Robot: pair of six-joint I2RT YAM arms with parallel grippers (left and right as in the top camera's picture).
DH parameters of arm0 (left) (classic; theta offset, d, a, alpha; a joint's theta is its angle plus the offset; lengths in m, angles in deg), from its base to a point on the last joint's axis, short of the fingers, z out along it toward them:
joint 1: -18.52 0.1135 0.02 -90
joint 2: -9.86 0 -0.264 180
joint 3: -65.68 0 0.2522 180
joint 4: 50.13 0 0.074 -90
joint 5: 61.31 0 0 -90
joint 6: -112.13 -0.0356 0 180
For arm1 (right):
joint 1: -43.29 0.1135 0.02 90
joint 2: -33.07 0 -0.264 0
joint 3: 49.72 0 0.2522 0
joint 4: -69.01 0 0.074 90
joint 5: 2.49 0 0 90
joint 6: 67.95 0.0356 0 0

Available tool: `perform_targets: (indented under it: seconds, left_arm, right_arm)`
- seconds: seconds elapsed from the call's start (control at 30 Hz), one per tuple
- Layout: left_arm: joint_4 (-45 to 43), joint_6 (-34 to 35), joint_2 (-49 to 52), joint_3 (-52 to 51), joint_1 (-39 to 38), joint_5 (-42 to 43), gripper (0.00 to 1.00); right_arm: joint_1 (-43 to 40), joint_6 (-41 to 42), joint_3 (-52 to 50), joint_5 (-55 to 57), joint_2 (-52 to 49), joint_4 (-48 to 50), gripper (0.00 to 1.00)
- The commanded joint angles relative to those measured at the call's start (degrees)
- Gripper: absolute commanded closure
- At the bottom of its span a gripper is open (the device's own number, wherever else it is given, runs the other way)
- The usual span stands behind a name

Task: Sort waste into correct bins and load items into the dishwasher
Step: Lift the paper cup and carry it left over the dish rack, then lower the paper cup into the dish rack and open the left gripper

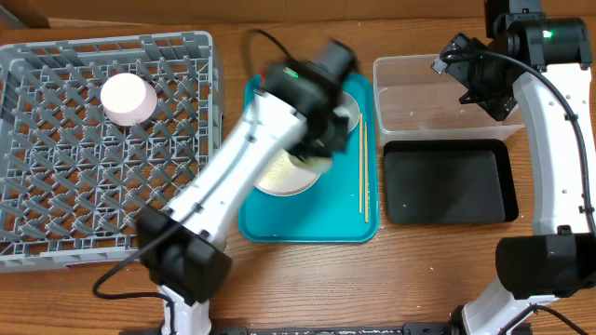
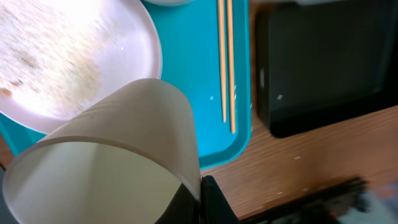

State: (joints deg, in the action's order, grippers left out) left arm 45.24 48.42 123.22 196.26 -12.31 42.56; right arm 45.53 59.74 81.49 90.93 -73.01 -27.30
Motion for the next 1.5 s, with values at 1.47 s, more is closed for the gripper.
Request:
perform_targets:
  seconds: [1.47]
  left_arm:
    - [-17.68, -29.57, -1.16, -30.93, 56.06, 60.48, 0.96]
  right_arm:
    - [-0.11, -0.24, 1.05, 0.59, 0.31, 0.13, 0.0]
